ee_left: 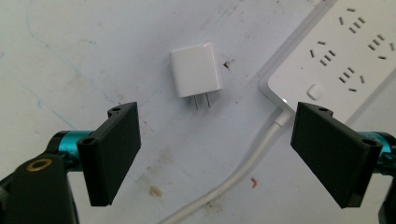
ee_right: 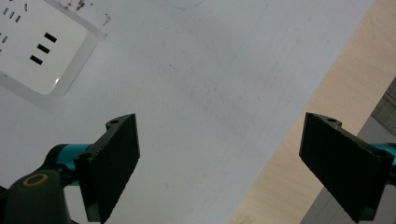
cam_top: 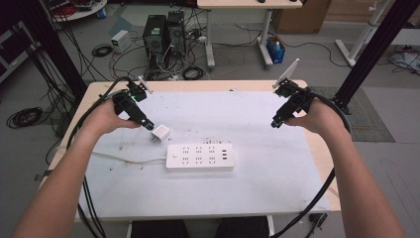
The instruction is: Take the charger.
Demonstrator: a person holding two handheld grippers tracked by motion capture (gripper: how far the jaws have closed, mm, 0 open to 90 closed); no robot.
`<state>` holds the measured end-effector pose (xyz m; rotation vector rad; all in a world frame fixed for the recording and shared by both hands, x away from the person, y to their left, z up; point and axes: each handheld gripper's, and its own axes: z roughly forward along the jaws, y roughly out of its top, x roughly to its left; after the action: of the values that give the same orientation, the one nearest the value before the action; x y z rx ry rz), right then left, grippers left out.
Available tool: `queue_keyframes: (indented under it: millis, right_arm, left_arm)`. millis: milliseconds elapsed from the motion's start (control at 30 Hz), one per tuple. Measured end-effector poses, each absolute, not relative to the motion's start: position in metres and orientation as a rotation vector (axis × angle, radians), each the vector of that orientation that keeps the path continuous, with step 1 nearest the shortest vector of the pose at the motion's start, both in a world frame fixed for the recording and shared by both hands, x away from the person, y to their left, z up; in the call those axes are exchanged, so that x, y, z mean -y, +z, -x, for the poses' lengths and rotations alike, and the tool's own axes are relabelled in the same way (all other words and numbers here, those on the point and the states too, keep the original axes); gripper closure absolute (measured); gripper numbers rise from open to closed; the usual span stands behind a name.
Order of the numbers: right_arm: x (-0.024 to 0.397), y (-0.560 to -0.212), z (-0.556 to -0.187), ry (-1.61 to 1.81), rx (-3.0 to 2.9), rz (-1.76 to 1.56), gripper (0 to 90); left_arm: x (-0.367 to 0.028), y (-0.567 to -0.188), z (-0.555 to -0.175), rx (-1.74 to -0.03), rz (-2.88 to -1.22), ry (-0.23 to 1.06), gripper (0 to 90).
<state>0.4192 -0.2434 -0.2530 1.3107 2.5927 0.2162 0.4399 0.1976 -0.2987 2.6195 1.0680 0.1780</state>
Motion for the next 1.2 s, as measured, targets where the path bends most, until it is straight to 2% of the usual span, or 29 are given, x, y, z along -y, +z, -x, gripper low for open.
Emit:
queue_keyframes:
  millis: [467, 667, 800, 867, 967, 1033, 1100, 1133, 1200]
  right_arm:
    - [0.250, -0.263, -0.420, 0.239, -2.596, -1.326, 11.7]
    - [0.252, -0.264, -0.419, 0.248, -2.598, -1.318, 11.7]
    - [0.255, -0.265, -0.418, 0.253, -2.595, -1.323, 11.7]
    - [0.256, -0.265, -0.417, 0.251, -2.590, -1.328, 11.7]
    - [0.257, -0.265, -0.417, 0.258, -2.590, -1.326, 11.7]
    - [0.257, -0.266, -0.416, 0.258, -2.590, -1.327, 11.7]
    - [0.258, -0.266, -0.416, 0.262, -2.598, -1.325, 11.7]
    - [0.258, -0.267, -0.416, 0.259, -2.596, -1.326, 11.7]
    - [0.258, -0.267, -0.416, 0.262, -2.594, -1.323, 11.7]
  left_arm:
    - [-0.174, -0.363, -0.469, -1.207, -2.672, 0.122, 16.8]
    - [-0.168, -0.384, -0.478, -1.253, -2.661, 0.092, 20.7]
    - [-0.167, -0.393, -0.480, -1.300, -2.650, 0.122, 21.9]
    - [-0.167, -0.396, -0.482, -1.309, -2.658, 0.110, 25.8]
    - [-0.167, -0.399, -0.484, -1.320, -2.669, 0.105, 26.2]
    - [-0.166, -0.401, -0.484, -1.330, -2.669, 0.103, 32.1]
    - [-0.166, -0.403, -0.485, -1.327, -2.690, 0.081, 33.1]
    - [-0.166, -0.404, -0.485, -1.329, -2.685, 0.089, 39.4]
    - [-0.166, -0.406, -0.484, -1.342, -2.669, 0.097, 41.4]
